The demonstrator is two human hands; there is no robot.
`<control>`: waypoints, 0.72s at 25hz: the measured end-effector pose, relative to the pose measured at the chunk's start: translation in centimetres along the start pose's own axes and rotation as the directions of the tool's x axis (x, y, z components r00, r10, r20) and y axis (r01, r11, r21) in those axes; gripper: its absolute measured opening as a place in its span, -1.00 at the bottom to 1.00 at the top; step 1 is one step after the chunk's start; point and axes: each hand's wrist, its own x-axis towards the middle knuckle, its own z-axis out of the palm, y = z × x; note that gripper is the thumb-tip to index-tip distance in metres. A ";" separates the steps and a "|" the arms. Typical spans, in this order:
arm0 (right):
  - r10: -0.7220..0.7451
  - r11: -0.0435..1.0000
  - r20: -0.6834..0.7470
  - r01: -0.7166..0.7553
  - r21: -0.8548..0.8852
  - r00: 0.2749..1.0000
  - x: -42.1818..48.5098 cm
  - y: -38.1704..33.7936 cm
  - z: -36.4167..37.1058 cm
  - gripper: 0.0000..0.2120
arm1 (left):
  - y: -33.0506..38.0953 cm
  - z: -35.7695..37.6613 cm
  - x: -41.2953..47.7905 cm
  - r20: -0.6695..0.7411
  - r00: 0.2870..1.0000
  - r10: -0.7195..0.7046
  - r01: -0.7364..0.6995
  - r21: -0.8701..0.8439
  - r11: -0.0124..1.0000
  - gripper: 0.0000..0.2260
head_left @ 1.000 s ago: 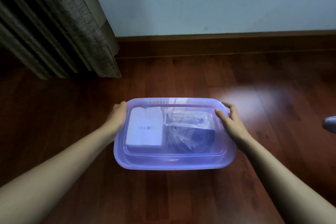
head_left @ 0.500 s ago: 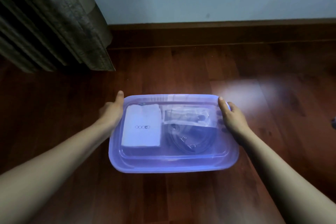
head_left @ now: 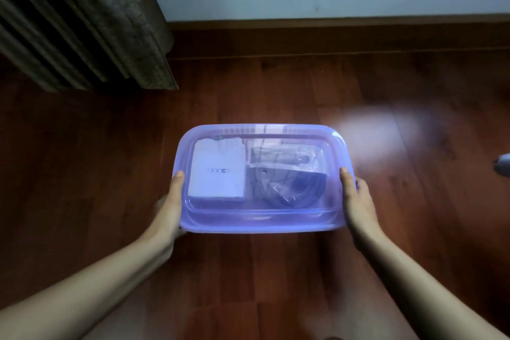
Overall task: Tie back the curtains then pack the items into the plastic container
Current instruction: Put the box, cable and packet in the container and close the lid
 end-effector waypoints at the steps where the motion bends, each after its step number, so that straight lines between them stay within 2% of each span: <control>1: -0.013 1.000 -0.024 0.013 0.005 1.000 -0.2 0.3 0.3 -0.59 | -0.8 -0.1 0.4 -0.035 0.999 0.014 -0.014 0.011 1.000 -0.52; 3: -0.061 0.998 -0.071 0.059 -0.030 0.996 0.0 0.6 0.7 -0.59 | -1.6 -0.1 1.5 -0.128 0.992 0.021 -0.010 0.084 0.996 -0.45; 7: -0.150 0.987 -0.092 0.144 -0.065 0.984 0.1 0.7 0.9 -0.40 | -2.4 0.2 2.3 -0.267 0.956 0.120 -0.056 0.237 0.970 -0.43; 15: -0.146 0.984 -0.113 0.133 -0.115 0.983 0.1 0.8 0.6 -0.59 | -2.0 0.2 1.4 -0.281 0.912 0.300 -0.192 0.354 0.915 -0.46; 18: -0.150 0.981 -0.101 0.136 -0.137 0.983 0.5 0.7 0.6 -0.50 | -1.9 0.2 1.9 -0.279 0.913 0.299 -0.186 0.369 0.911 -0.45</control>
